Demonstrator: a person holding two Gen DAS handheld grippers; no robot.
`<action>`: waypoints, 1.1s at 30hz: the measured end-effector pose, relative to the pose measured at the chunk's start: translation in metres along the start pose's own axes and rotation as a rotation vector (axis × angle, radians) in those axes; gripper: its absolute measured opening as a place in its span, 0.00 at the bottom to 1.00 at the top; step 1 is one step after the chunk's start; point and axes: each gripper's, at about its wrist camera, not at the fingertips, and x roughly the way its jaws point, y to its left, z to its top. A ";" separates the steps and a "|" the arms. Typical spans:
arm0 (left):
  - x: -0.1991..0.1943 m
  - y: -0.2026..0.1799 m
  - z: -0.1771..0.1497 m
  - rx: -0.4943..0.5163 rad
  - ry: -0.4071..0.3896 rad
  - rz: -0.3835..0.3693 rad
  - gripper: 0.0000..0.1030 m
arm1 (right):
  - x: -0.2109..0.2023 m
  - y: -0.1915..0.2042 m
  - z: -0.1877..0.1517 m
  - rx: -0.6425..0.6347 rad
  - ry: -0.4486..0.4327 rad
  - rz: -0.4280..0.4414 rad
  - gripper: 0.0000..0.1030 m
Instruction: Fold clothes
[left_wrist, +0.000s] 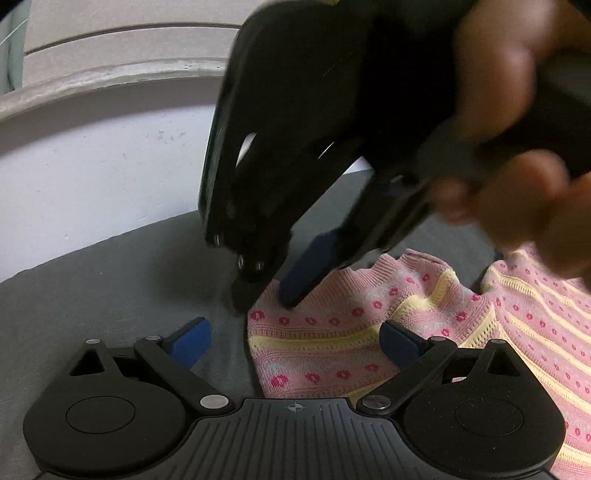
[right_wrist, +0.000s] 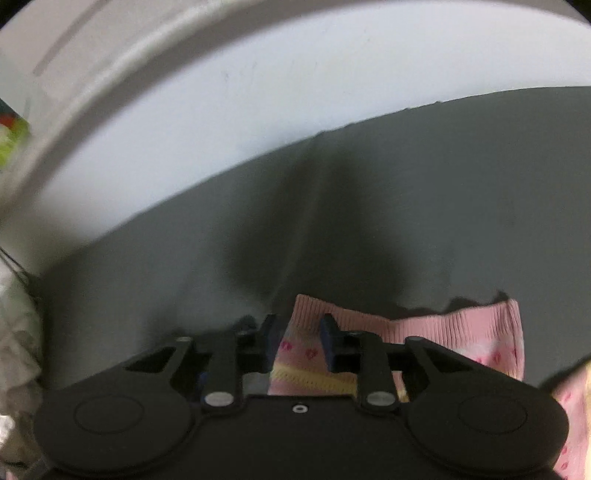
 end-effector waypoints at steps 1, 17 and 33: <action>0.000 0.000 0.000 -0.001 0.001 -0.001 0.95 | 0.004 -0.002 0.002 0.005 0.003 -0.001 0.10; -0.017 0.010 0.009 -0.026 -0.092 0.022 0.95 | -0.025 -0.014 -0.014 0.146 -0.166 0.210 0.19; -0.046 -0.014 0.013 -0.035 -0.171 -0.519 0.95 | -0.253 -0.284 -0.369 0.976 -0.742 -0.667 0.34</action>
